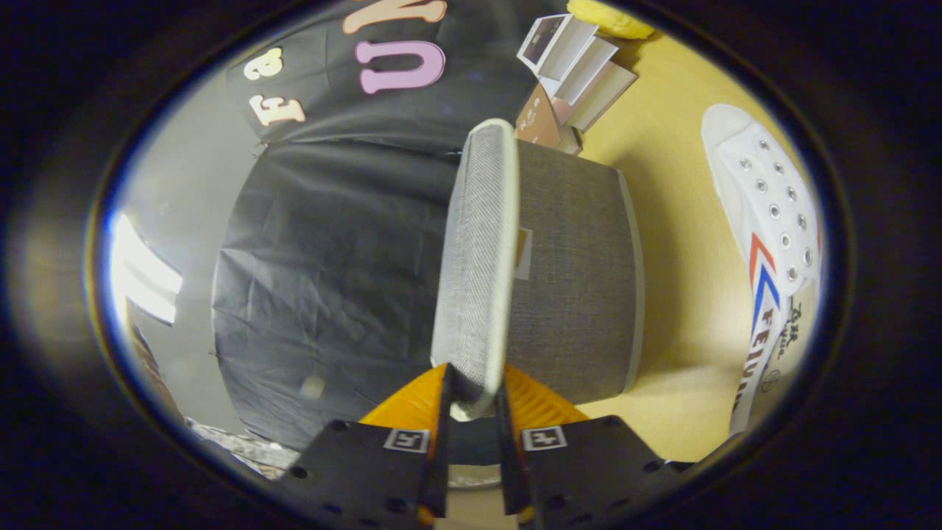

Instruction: Open the storage box then place both shoes into the box .Put the left shoe in first, then the right shoe, with the right side of both shoes facing outward in a uniform manner.

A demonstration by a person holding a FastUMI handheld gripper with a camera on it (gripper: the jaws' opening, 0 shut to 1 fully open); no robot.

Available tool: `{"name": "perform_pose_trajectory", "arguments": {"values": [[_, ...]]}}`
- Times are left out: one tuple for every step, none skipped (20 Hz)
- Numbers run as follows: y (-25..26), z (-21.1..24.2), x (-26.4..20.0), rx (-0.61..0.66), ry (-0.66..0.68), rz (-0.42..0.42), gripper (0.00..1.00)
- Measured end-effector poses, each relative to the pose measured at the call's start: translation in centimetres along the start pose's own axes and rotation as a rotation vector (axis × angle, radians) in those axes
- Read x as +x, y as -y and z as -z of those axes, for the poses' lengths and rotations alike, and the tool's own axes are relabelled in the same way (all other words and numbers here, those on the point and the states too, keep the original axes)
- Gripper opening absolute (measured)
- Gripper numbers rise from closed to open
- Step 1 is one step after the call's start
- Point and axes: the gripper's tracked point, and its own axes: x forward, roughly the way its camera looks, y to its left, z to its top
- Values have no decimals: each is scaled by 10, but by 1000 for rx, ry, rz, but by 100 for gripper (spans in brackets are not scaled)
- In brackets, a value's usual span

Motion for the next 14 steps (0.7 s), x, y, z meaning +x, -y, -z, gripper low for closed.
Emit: {"name": "perform_pose_trajectory", "arguments": {"values": [[0,-5,1,6,13,-5,20],[-1,-5,3,13,8,-11,19],[-4,-4,2,11,6,-14,18],[-5,-5,2,1,6,-15,17],[-4,-7,-4,-17,14,-16,13],[-4,-2,31,-6,34,-9,10],[-5,-10,11,-12,28,-10,7],[-4,-12,9,-20,33,0,3],[-8,-9,0,-25,26,6,3],[-12,-7,-1,-38,28,15,3],[-17,-8,-2,-54,29,15,3],[-25,-8,-2,-66,28,8,3],[-33,-10,-3,-78,30,2,3],[-41,-10,-5,-93,31,-1,3]]}}
